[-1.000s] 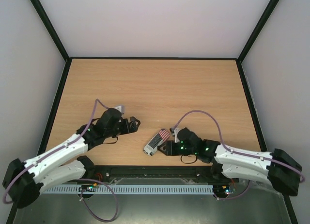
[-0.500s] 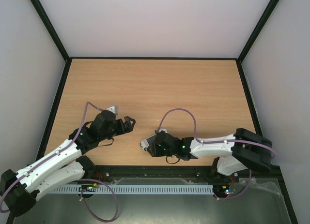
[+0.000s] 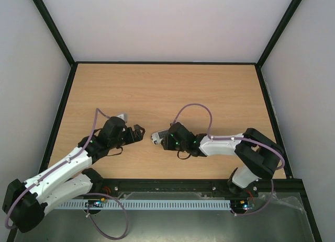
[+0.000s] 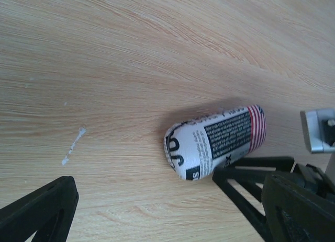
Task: Organize the sunglasses
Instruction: Move the sunglasses case at the center of the board.
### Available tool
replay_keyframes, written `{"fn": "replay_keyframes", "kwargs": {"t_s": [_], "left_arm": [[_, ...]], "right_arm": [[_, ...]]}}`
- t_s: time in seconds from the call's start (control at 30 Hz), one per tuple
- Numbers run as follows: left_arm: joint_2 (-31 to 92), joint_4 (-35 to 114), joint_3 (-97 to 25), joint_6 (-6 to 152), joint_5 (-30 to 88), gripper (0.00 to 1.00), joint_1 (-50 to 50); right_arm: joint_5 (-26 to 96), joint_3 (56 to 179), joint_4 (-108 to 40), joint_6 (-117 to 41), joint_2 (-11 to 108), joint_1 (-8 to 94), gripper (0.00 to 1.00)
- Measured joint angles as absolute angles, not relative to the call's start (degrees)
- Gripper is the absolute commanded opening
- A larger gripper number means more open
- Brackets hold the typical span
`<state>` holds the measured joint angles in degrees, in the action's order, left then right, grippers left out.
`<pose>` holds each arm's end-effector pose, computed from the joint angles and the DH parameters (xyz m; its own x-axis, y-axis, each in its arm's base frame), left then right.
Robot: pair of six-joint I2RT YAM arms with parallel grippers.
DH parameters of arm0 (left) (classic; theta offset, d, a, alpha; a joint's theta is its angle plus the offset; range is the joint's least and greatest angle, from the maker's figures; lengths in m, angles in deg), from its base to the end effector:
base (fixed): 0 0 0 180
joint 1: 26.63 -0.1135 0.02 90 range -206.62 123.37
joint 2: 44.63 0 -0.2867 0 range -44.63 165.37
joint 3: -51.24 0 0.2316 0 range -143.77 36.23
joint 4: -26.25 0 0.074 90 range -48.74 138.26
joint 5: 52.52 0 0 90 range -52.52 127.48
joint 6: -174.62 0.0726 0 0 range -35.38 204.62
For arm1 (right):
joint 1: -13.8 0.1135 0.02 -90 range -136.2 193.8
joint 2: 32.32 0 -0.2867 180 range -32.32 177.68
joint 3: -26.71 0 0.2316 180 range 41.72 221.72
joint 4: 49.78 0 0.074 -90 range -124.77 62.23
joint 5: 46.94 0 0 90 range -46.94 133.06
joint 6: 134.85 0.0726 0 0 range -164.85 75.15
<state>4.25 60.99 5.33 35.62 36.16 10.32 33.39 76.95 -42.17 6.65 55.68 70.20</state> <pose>0.1418 -0.1088 0.2278 -0.7852 -0.3535 -0.5084 0.0349 0.7945 -0.6063 0.1533 0.2528 0.1546 -0.9389 -0.0190 -0.3438 -0.2436 0.7423 0.6242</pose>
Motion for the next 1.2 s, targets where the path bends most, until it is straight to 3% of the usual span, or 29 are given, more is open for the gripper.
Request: {"fn": "replay_keyframes", "kwargs": {"t_s": [0.7,0.77,0.9,0.93,1.2], "left_arm": [[6.9,58.7,5.4,38.2,33.3,0.99,4.2],[6.9,58.8,5.4,38.4,33.2,0.99,3.5],[6.3,58.9,5.1,39.5,33.6,0.99,2.1],[5.8,58.8,4.9,39.8,33.9,0.99,1.7],[4.0,57.1,3.2,42.4,36.4,0.99,-3.3]], "right_arm": [[28.5,90.8,-45.2,3.6,70.2,63.6,0.50],[28.3,90.8,-45.2,3.8,70.1,63.6,0.55],[28.7,89.6,-43.1,3.3,65.7,63.6,0.94],[29.0,89.1,-42.0,3.2,63.4,63.6,0.99],[39.2,88.9,-30.0,-1.5,42.0,63.0,0.99]]}}
